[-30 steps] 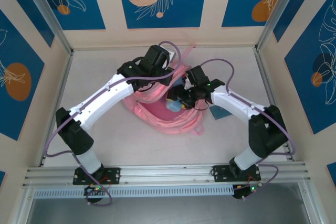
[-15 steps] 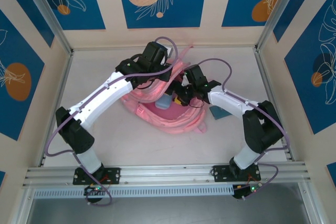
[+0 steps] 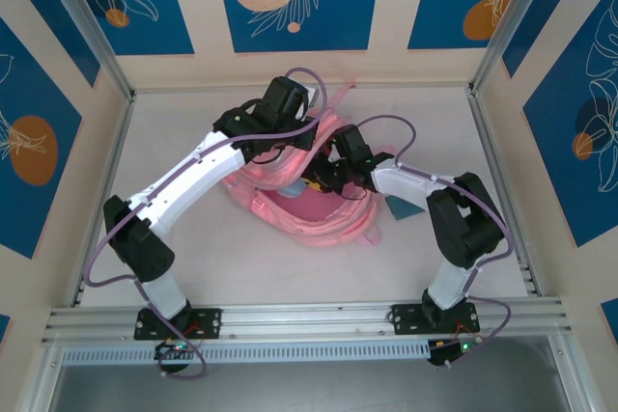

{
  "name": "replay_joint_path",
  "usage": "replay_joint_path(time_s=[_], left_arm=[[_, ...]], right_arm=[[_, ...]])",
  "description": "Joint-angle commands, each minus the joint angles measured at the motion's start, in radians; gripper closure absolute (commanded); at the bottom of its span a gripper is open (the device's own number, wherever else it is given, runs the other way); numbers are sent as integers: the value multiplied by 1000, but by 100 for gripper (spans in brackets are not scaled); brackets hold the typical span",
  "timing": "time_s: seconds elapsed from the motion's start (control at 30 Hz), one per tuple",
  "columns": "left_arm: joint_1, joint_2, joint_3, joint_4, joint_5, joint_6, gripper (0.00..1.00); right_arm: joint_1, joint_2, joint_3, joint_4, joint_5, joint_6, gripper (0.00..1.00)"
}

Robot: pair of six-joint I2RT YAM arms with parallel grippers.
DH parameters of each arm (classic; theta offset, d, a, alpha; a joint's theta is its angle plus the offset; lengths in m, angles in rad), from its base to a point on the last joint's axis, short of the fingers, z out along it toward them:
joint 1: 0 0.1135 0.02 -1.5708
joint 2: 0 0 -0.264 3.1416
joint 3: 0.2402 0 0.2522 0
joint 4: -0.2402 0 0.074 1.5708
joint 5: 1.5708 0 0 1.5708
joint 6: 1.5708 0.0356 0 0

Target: Pack books, pencil case, and school supplies into a backpack

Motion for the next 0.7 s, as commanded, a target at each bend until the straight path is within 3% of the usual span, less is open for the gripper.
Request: replay_joint_path(time_s=[0.0,0.1,0.27,0.37,0.47,0.53,0.57,0.67], left_arm=[[21,-6,26,86,6,-33,100],[24,-5,15,89,11,-45,100],[41,2,-8,79,22,-70,100],[44,10,-27,80,44,-67,100],[43,26,-33,79,98,-65,100],[44,39,-35,67,138,-68,99],[43,44,-37,58,143,-77,95],[43,50,-61,36,140,-99,71]], right_arm=[[10,60,44,110,-9,22,73],[9,75,54,150,-22,19,73],[-11,-1,-11,62,0,34,67],[-30,-115,-123,40,14,40,60],[-29,-280,-220,-79,122,-17,54],[-35,-423,-314,-129,205,-38,44],[-41,-482,-341,-174,236,-47,42],[-77,-645,-382,-355,335,-63,40]])
